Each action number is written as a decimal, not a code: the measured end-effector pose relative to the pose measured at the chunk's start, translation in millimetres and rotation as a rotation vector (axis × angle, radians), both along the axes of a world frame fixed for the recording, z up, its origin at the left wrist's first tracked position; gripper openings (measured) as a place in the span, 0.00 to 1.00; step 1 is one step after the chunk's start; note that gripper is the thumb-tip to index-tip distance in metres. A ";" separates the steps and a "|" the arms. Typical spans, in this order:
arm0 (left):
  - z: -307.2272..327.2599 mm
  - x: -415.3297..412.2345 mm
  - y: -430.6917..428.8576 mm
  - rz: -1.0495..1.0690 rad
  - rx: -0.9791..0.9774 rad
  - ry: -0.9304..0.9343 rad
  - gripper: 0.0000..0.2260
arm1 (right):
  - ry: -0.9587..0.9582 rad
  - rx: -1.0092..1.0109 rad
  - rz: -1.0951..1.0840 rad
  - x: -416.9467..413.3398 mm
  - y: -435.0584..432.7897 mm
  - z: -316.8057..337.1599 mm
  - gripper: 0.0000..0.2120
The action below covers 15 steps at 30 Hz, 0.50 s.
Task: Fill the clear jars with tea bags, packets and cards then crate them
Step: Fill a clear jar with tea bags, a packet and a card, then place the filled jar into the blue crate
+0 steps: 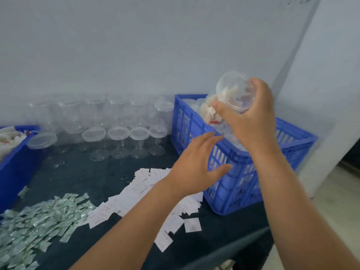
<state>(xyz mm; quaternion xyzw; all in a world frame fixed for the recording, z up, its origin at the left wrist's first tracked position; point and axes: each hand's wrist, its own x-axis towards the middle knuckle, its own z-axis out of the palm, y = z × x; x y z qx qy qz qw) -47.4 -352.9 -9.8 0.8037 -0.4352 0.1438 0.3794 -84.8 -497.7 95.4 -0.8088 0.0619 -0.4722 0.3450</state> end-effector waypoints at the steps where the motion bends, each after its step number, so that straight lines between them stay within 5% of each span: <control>1: 2.4 0.1 -16.4 -0.053 0.014 -0.027 0.34 | 0.058 -0.016 -0.052 7.8 -15.6 9.6 0.50; 4: -5.0 -1.1 -51.7 -0.099 -0.002 -0.145 0.29 | 0.445 -0.113 -0.184 32.7 -60.3 27.4 0.52; 8: -22.1 0.0 -71.2 -0.027 -0.169 -0.270 0.20 | 0.960 -0.214 -0.217 61.7 -90.4 12.6 0.32; 11: -28.1 3.9 -73.4 -0.025 -0.181 -0.279 0.19 | 1.079 -0.116 -0.104 79.2 -95.5 -12.1 0.24; 15: -29.0 5.6 -72.6 -0.039 -0.138 -0.238 0.19 | 1.114 0.008 0.025 96.6 -98.9 -24.5 0.32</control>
